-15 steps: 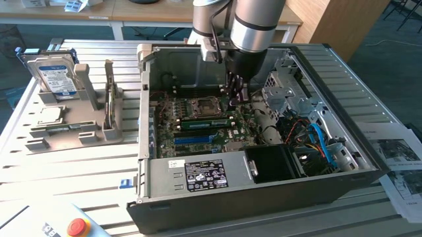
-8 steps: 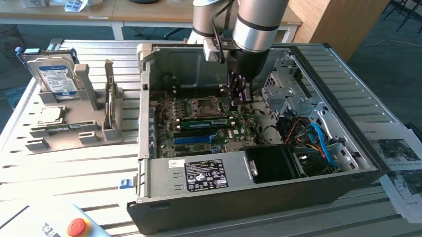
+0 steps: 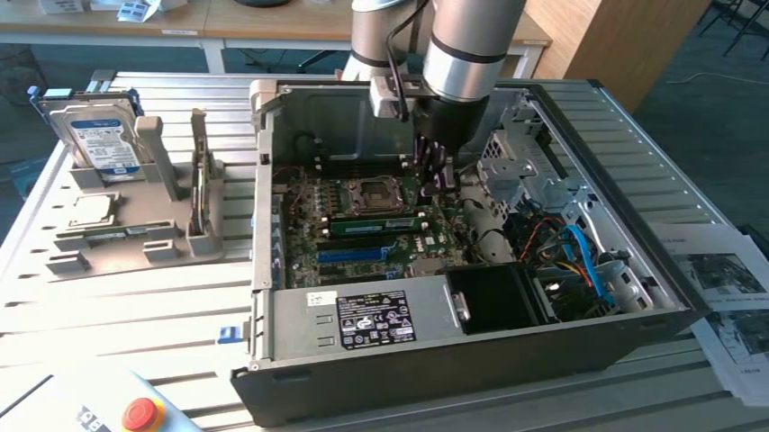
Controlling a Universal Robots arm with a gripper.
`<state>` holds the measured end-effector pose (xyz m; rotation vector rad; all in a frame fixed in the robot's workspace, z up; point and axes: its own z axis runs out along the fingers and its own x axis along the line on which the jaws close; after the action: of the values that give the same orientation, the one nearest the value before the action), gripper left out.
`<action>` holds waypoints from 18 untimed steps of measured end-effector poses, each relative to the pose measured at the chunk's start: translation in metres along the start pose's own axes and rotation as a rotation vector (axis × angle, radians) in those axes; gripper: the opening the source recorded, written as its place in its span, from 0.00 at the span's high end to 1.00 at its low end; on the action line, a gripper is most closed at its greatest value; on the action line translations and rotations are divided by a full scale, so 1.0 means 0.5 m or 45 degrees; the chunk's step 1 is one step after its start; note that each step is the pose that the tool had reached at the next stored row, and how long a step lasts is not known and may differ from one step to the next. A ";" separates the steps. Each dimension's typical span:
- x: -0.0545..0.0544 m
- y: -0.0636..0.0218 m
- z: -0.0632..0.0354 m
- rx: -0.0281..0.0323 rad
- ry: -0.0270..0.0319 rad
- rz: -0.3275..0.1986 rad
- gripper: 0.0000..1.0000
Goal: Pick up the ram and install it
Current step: 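Press down the ram until it locks into place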
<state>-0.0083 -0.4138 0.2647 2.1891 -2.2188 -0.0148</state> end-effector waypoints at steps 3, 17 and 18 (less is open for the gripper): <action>0.000 0.000 0.007 0.0000 0.0000 0.000 0.90; 0.000 -0.001 0.028 -0.0001 0.0002 0.000 0.90; 0.000 -0.002 0.028 0.0001 0.0002 0.000 0.90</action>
<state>-0.0076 -0.4139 0.2509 2.1889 -2.2189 -0.0146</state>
